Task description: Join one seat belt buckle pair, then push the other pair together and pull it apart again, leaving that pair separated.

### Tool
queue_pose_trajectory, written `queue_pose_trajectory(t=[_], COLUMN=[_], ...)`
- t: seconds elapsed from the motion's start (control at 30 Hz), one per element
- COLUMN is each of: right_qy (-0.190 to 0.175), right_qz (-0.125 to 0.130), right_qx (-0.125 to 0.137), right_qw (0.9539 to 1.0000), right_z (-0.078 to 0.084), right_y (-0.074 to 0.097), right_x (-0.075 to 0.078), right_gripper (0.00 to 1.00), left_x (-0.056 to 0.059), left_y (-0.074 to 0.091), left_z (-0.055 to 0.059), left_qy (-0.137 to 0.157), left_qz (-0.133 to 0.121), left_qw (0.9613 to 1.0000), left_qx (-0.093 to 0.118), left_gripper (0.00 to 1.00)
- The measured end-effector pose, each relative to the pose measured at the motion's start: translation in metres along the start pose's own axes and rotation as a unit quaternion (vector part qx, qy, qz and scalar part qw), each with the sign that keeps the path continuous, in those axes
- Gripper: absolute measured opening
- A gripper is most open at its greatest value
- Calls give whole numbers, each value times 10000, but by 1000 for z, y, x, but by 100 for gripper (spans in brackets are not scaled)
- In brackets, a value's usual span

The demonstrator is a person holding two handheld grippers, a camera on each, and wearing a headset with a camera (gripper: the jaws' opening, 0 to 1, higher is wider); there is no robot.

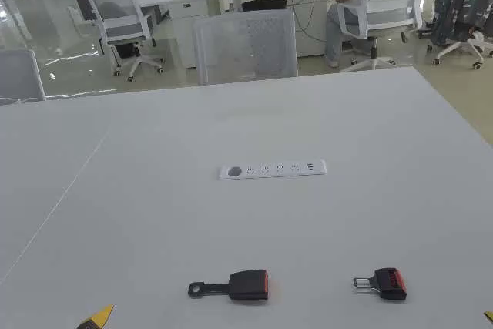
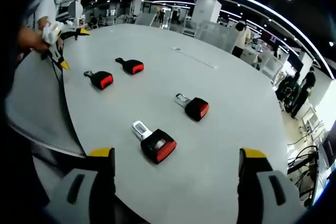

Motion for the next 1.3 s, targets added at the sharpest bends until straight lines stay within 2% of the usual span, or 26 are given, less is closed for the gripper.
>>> queue_pose_trajectory(t=[0.3,0.7,0.93,1.0,1.2,1.3], right_qy=[-29,-63,-83,-83,-136,-103], right_qz=[40,10,-22,-21,9,-60], right_qx=[-71,58,61,58,-26,-183], right_qw=[10000,10000,9999,9999,9999,9998], right_z=[9,-1,1,2,5,9], right_y=[5,2,3,3,4,6], right_x=[2,0,-1,-2,-4,-6], right_gripper=[99,98,97,97,98,95], left_x=[-3,-8,-9,-9,-5,-6], left_y=[1,4,6,7,7,8], left_z=[-3,-10,-15,-20,-25,-27], left_qy=[172,581,808,936,1089,1185], left_qz=[-52,-82,-80,-44,62,51], left_qw=[9998,9981,9963,9948,9929,9915], left_qx=[63,191,280,407,475,528], left_gripper=[99,95,95,94,94,94])
Point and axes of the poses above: the centre of the closed fingertips' face, and the gripper's own axes: y roughly backward along the fingers, x roughly to its right, z roughly out of its underside, the point moved 1 cm from there along y, roughly backward along the fingers, and after that the axes turned 8 degrees about -z, right-handed, at the moved point
